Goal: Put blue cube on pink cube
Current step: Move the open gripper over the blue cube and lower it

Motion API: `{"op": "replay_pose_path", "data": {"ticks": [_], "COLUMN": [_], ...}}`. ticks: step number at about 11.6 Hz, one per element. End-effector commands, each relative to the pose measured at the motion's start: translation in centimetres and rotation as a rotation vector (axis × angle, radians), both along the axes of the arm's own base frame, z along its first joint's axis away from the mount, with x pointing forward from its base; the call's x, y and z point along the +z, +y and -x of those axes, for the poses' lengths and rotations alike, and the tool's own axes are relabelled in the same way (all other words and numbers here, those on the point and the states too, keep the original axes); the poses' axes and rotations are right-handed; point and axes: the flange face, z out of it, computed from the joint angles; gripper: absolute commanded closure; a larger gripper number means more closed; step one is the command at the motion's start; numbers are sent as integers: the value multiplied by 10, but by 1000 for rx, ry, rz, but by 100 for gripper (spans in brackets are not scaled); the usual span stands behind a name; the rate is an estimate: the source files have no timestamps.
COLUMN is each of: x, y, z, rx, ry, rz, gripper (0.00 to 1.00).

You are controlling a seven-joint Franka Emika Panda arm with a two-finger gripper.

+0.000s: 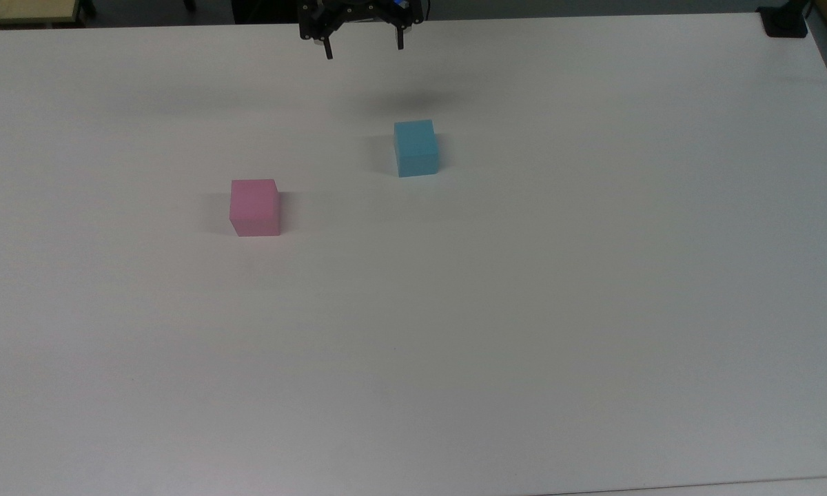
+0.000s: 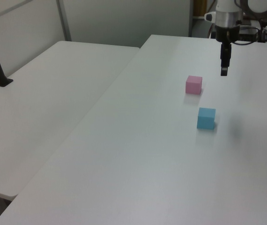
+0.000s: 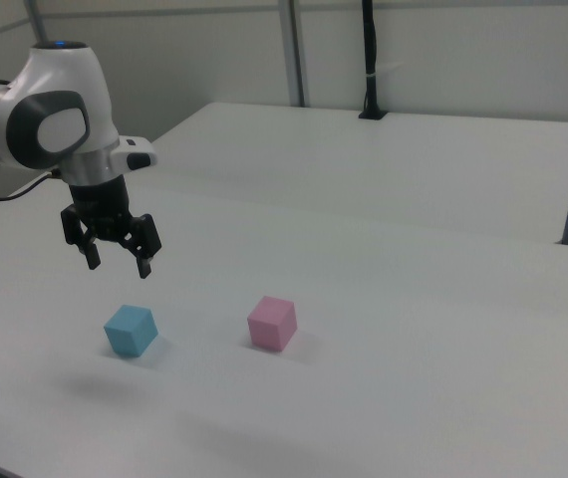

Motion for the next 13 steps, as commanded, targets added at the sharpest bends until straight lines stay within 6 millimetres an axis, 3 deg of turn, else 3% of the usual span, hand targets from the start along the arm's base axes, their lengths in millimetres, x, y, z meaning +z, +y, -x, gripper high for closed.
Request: {"op": "replay_pose_path", "data": {"ticks": [1, 3, 8, 10, 13], "x": [-20, -40, -108, -127, -134], "y": [7, 18, 75, 81, 81], "z": [6, -2, -18, -21, -24], "rx": [-21, -35, -30, -23, -20], "ry": [-4, -40, 2, 25, 22], "rz": [-11, -16, -5, 7, 25], "gripper": [0, 0, 0, 0, 0]}}
